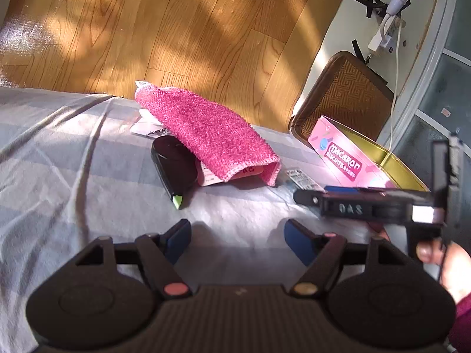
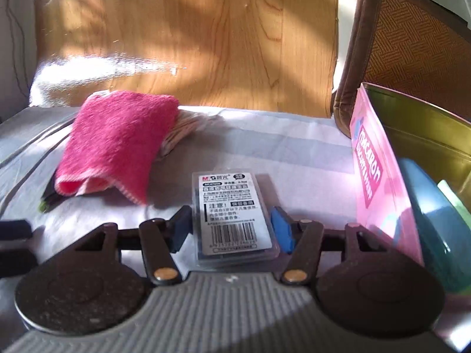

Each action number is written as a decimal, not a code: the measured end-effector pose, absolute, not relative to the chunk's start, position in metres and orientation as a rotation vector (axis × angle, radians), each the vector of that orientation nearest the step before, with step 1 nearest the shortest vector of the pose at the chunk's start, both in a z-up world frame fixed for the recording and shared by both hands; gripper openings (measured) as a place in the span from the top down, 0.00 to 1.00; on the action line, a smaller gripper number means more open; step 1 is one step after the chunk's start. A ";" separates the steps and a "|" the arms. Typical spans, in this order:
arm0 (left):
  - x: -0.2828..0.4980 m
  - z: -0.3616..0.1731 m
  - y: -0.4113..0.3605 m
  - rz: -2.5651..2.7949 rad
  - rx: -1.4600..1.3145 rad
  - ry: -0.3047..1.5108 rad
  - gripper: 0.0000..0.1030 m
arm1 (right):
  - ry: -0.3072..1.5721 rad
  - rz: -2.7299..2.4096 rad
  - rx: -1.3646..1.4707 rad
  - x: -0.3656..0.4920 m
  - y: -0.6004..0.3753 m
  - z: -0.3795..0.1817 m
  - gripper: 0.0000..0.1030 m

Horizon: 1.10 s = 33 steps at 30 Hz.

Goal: Organize soft objects
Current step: 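Grasp the blister pack of refills with the left gripper and place it in the tin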

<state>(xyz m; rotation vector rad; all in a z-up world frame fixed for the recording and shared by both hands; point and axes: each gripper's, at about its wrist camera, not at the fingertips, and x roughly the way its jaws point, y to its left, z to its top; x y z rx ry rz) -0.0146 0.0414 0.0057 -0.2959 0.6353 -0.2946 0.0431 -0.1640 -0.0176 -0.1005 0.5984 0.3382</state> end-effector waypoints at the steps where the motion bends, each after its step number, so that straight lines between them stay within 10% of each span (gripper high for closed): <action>1: -0.014 0.006 0.041 -0.295 -0.294 0.636 0.30 | 0.590 0.360 -0.108 0.029 -0.163 -0.019 0.40; 17: -0.011 0.020 0.005 -0.517 -0.457 0.879 0.34 | 0.557 0.483 0.100 -0.057 -0.187 -0.025 0.40; 21: 0.002 0.010 -0.019 -0.532 -0.444 0.944 0.71 | 0.538 0.487 0.118 -0.060 -0.188 -0.026 0.41; 33: 0.050 0.097 -0.107 -0.749 -0.310 0.721 0.76 | 0.203 0.232 0.098 -0.055 -0.255 0.033 0.41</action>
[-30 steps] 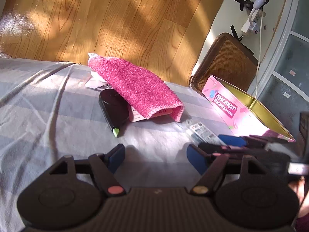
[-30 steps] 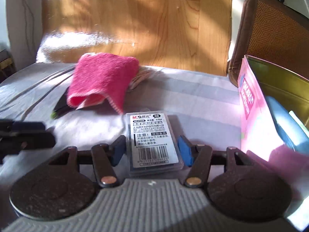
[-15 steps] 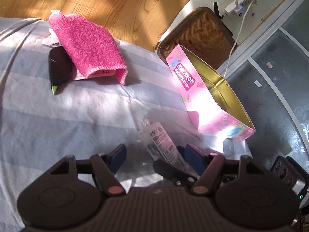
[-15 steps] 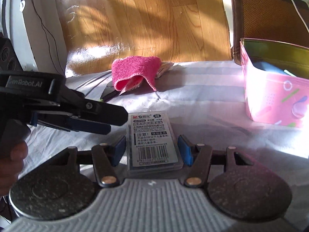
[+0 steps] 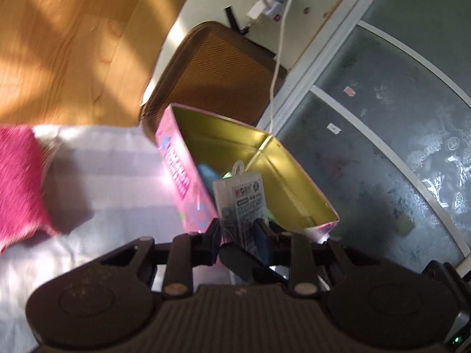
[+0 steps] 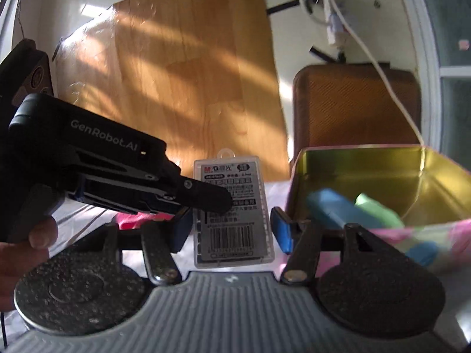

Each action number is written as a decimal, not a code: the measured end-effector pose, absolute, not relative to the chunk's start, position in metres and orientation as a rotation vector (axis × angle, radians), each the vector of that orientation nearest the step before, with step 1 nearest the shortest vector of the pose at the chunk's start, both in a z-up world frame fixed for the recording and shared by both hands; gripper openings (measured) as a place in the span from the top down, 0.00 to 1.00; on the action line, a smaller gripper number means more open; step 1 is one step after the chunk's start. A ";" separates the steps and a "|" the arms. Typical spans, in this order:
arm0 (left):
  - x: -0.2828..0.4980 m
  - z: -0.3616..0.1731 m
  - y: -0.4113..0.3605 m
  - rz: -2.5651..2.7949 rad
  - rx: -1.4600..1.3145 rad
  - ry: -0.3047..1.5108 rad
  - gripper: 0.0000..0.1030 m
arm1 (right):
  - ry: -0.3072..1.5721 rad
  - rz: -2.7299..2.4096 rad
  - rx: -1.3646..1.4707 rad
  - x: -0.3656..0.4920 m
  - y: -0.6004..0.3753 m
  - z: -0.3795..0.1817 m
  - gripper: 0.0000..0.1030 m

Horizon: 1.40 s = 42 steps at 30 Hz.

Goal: Organize soft objects
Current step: 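Grasp the blister pack of refills with the left gripper and place it in the tin, then grasp the pink washcloth with the left gripper and drop it into the tin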

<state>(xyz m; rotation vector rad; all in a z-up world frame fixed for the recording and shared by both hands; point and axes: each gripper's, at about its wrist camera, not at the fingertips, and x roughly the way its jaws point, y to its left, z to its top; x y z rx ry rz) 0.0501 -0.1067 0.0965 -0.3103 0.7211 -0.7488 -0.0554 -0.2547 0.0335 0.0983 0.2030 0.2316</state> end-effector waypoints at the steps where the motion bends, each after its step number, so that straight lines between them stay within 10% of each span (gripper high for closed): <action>1: 0.059 0.101 -0.120 -0.760 -0.285 0.701 0.76 | 0.194 0.209 0.104 -0.048 -0.262 0.036 0.41; 11: 0.127 0.069 -0.200 -0.664 -0.165 0.853 0.74 | 0.511 0.230 0.338 0.043 -0.330 0.016 0.41; 15: 0.131 0.065 -0.213 -0.625 -0.104 0.841 0.51 | 0.602 0.266 0.303 0.060 -0.330 0.019 0.41; 25: 0.116 0.072 -0.208 -0.588 -0.101 0.772 0.45 | 0.569 0.051 0.103 0.052 -0.340 0.023 0.37; 42: -0.006 0.048 0.025 -0.262 -0.205 0.605 0.45 | 0.333 0.334 0.066 -0.030 -0.212 0.037 0.37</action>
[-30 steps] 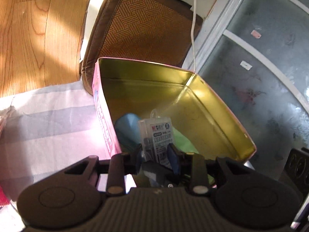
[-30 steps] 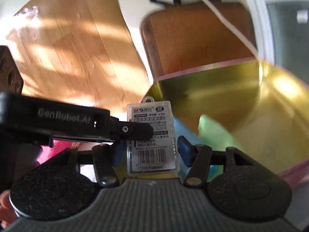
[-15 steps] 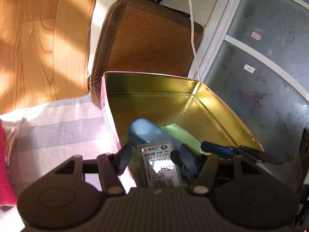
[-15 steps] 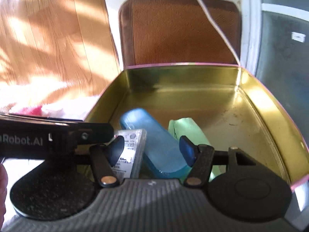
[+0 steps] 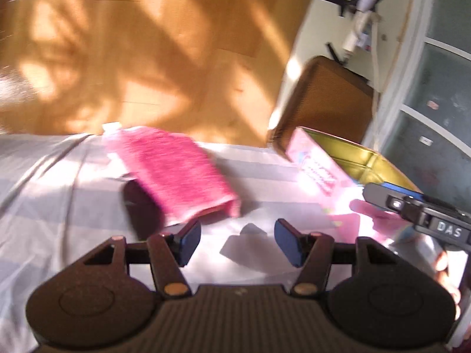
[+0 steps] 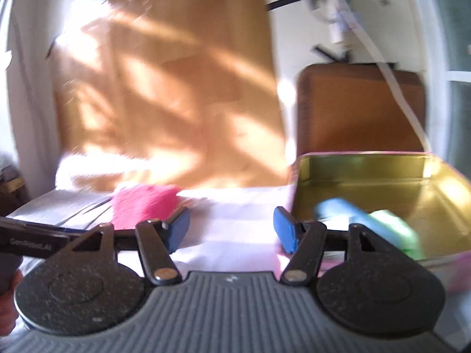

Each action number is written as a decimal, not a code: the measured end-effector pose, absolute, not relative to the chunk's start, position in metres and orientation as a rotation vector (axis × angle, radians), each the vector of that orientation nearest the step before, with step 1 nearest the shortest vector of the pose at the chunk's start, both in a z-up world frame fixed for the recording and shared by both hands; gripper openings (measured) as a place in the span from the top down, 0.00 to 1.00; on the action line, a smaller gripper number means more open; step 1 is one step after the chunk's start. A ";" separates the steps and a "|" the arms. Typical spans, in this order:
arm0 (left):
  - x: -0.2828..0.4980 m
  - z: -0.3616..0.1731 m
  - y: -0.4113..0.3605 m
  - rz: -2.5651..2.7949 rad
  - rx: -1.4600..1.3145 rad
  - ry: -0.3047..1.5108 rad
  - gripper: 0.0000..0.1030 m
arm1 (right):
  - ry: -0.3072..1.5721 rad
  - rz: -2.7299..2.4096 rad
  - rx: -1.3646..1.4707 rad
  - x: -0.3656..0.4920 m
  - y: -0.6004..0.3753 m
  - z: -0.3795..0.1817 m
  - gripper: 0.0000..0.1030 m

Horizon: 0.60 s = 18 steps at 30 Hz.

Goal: Organize soft objects
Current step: 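Grasp the pink washcloth with the left gripper and drop it into the tin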

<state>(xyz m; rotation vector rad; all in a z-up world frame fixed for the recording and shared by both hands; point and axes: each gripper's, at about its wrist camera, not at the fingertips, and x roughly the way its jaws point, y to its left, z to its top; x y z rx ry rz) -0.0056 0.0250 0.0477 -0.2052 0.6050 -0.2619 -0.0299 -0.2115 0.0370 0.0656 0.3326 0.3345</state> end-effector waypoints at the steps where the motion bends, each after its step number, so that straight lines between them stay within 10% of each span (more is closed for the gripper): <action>1: -0.007 0.043 0.039 -0.196 -0.195 0.602 0.45 | 0.351 0.352 0.048 -0.025 -0.197 0.034 0.37; 10: -0.009 0.009 0.116 -0.085 -0.383 0.583 0.46 | 0.444 0.424 -0.129 0.045 -0.088 0.012 0.28; 11: -0.008 0.008 0.117 -0.091 -0.392 0.591 0.46 | 0.469 0.421 -0.144 0.054 -0.083 0.008 0.32; 14: -0.008 0.006 0.120 -0.107 -0.416 0.590 0.46 | 0.489 0.387 -0.165 0.058 -0.085 0.001 0.87; 18: -0.011 0.006 0.121 -0.117 -0.428 0.583 0.46 | 0.398 0.405 -0.130 0.011 -0.118 0.014 0.90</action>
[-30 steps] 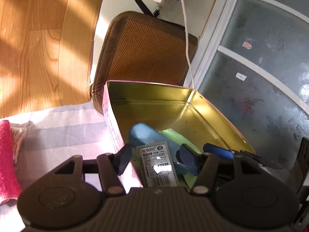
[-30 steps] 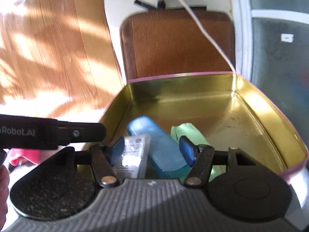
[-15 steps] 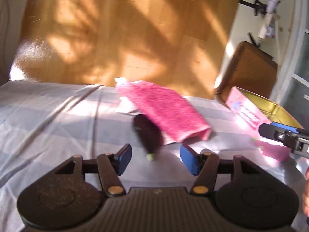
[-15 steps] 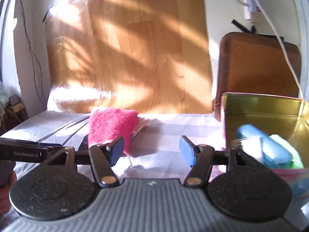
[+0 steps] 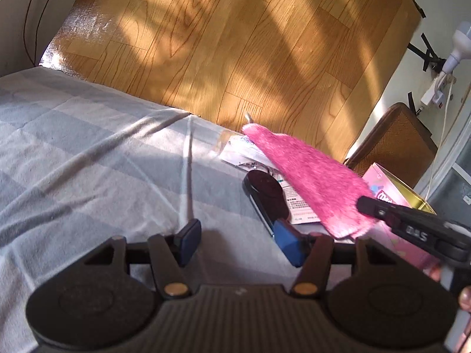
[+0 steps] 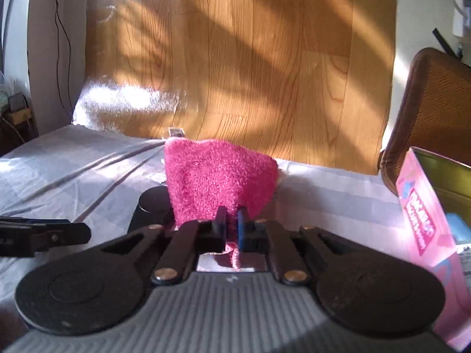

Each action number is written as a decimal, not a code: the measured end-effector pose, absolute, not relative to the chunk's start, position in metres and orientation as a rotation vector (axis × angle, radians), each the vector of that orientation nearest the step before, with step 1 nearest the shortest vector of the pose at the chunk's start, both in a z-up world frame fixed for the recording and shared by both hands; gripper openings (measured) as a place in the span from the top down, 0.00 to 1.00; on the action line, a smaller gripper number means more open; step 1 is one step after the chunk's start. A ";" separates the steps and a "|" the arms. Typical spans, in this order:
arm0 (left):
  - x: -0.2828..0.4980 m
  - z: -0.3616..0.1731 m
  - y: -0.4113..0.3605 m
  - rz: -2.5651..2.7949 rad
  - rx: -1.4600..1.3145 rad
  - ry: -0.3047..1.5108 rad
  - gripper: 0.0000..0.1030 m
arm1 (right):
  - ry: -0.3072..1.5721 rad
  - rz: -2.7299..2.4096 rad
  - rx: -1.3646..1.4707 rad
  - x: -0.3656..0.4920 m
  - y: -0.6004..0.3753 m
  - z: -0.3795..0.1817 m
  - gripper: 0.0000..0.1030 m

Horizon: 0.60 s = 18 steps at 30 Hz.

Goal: Organize soft objects
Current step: 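Grasp the pink washcloth with the left gripper and drop it into the tin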

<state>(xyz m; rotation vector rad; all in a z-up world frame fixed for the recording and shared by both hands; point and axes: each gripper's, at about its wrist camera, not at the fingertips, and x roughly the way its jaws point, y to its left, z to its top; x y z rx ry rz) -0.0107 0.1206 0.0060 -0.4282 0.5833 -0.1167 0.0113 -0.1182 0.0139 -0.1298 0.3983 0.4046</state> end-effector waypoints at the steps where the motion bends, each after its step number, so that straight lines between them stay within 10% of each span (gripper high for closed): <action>1: -0.010 0.006 0.120 -0.123 -0.425 0.583 0.46 | 0.392 0.418 -0.127 -0.002 -0.127 0.015 0.90; 11: -0.014 0.021 0.055 -0.415 -0.453 0.693 0.33 | 0.552 0.626 -0.127 -0.105 -0.192 -0.016 0.84; 15: -0.011 0.026 0.012 -0.413 -0.349 0.764 0.19 | 0.517 0.580 -0.068 -0.107 -0.200 -0.015 0.39; 18: -0.006 0.027 -0.005 -0.376 -0.307 0.793 0.10 | 0.507 0.575 -0.036 -0.097 -0.200 -0.014 0.30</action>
